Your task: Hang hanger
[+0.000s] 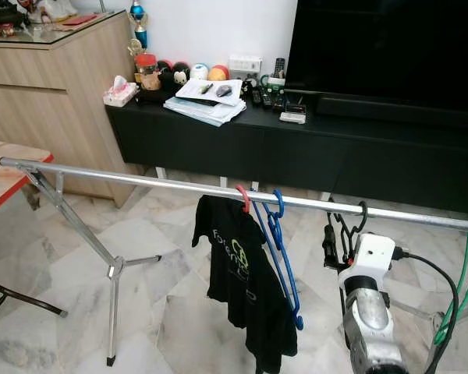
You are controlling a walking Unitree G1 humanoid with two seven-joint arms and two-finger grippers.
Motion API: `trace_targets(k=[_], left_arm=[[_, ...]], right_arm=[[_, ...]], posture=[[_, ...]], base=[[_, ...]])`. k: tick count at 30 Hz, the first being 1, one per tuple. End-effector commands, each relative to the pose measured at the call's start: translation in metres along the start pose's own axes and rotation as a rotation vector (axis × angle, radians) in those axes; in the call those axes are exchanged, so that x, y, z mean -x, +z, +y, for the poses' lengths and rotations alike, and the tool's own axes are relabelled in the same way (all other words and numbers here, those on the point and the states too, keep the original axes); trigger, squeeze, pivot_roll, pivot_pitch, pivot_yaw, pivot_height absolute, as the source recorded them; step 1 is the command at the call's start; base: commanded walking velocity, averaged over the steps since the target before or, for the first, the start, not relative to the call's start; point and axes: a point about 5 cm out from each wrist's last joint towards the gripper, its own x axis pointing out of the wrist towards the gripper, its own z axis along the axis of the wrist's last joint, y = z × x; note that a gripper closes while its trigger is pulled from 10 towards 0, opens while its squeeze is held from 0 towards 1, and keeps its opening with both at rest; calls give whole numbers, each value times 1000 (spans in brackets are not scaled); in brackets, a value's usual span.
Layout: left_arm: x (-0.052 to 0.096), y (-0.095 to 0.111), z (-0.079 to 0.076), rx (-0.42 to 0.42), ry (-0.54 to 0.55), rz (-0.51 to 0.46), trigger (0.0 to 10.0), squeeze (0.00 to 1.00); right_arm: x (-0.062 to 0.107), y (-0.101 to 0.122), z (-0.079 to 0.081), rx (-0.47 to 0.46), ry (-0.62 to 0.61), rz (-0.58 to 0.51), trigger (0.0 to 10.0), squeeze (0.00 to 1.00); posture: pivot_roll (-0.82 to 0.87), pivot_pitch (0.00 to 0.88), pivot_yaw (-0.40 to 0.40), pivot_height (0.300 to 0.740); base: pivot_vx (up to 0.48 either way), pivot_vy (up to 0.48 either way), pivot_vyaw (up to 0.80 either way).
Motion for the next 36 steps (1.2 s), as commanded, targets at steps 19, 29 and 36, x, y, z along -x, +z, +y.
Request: trace_targets(k=[19, 29, 36], left_arm=[[2, -7, -1, -3, 2, 5, 10000, 0], [2, -6, 0, -1, 13, -5, 10000, 0], [2, -6, 0, 5, 18, -11, 10000, 0]], right_arm=[[90, -30, -18, 35, -228, 89, 10000, 737], [109, -37, -36, 2, -390, 204, 10000, 733], [116, -46, -38, -67, -473, 272, 10000, 729]], posture=[[-89, 13, -11, 740], [-90, 14, -17, 740], [-86, 15, -18, 740]], base=[[0, 0, 0], [0, 0, 0], [0, 0, 0]])
